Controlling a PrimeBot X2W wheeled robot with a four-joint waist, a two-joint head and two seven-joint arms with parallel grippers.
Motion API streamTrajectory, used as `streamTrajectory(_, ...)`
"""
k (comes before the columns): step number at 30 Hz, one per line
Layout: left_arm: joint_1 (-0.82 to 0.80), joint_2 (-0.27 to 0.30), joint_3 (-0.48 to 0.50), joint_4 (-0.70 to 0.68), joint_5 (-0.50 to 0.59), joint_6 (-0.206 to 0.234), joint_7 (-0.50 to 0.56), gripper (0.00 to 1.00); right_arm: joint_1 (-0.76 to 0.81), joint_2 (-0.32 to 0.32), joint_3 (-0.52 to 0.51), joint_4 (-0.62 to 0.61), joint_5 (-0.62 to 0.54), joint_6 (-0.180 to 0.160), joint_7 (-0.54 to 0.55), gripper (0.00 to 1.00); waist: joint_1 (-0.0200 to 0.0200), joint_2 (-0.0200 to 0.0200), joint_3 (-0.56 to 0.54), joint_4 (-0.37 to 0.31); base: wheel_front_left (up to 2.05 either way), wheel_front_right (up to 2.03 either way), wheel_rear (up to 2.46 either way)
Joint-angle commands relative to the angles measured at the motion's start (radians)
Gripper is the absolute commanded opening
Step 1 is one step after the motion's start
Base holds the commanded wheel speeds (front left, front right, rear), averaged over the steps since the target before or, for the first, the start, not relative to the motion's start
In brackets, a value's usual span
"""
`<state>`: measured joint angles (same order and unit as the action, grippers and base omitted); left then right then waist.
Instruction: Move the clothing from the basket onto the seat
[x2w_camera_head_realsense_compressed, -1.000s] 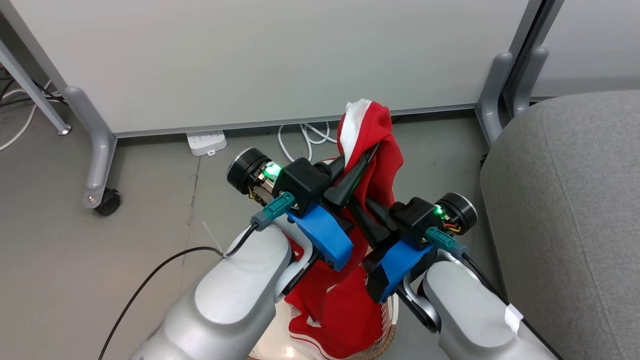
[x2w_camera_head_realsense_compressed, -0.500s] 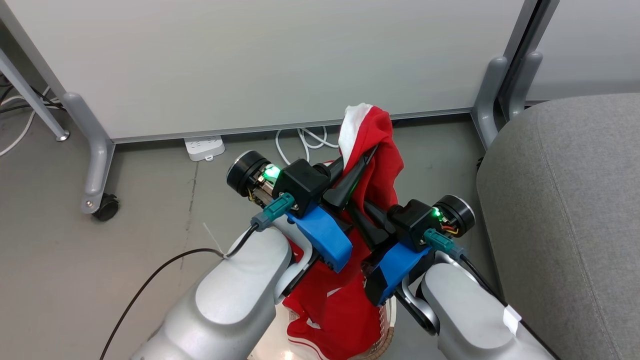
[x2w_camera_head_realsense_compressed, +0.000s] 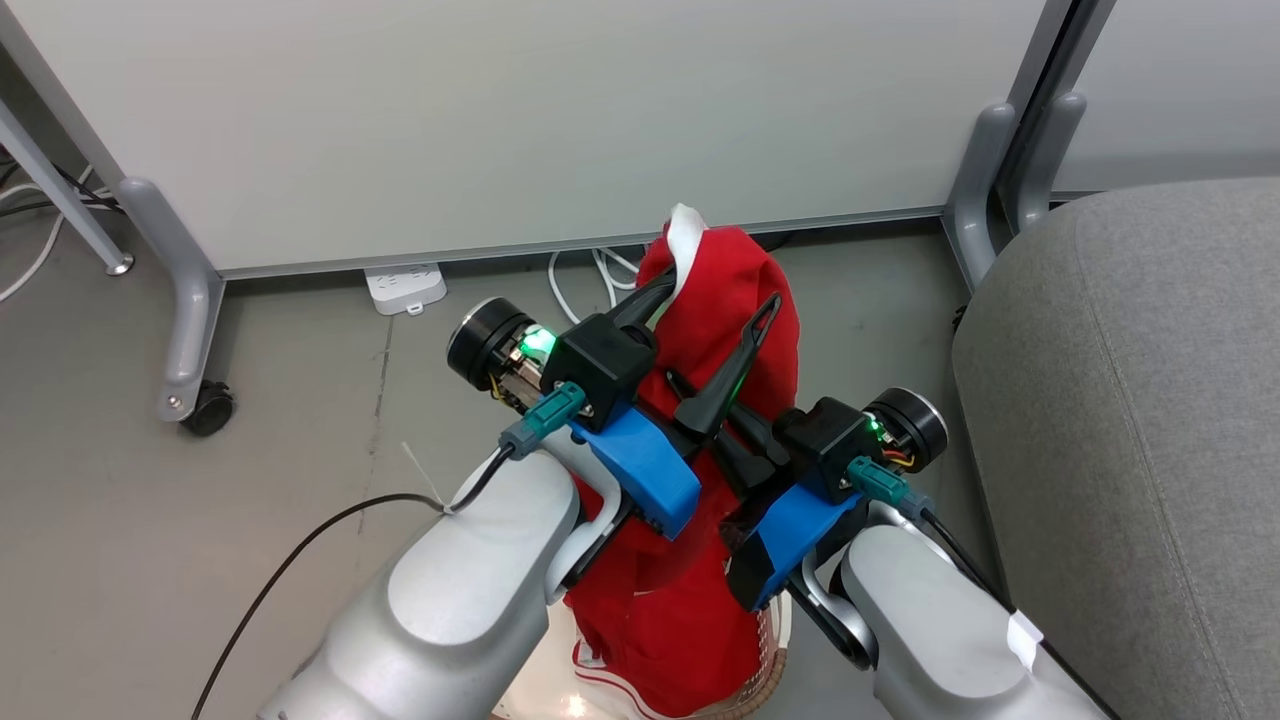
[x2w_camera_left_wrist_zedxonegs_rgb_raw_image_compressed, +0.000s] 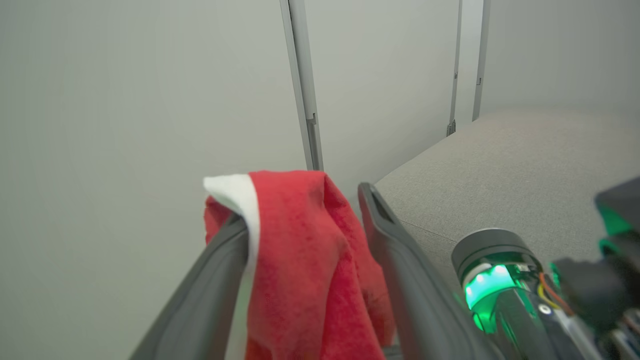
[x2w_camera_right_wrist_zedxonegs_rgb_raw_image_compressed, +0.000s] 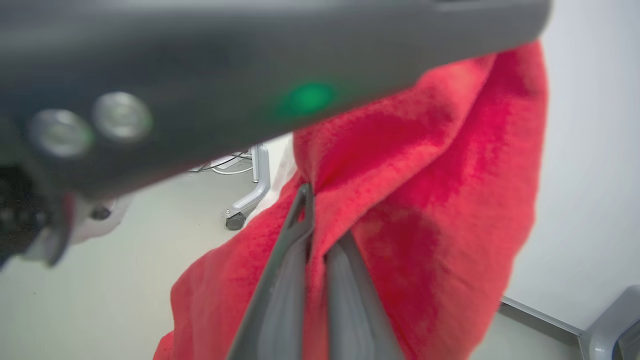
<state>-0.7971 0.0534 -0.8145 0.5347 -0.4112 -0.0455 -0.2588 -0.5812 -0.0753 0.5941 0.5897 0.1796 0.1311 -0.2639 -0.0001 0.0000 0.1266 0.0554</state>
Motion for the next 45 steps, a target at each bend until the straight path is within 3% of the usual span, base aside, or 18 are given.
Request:
streamTrajectory(1,-0.009,0.006,0.004,0.003,0.007,0.006,-0.009,1.00,0.006,0.006,-0.001,-0.006,0.004,-0.001,-0.001,0.00,0.0001,0.0000,0.001,-0.001,0.00,0.00,0.00)
streamTrajectory(22,-0.018,0.024,0.008,0.007,0.008,0.017,-0.007,1.00,0.021,0.001,-0.058,-0.057,-0.005,-0.001,-0.001,0.00,0.0001,0.0000,0.033,-0.070,0.00,0.00,0.00)
streamTrajectory(45,-0.040,0.042,-0.033,-0.006,0.013,0.014,0.005,1.00,0.082,0.000,-0.287,-0.178,-0.031,-0.001,-0.001,0.00,0.0001,0.0000,0.117,-0.303,0.00,0.00,0.00)
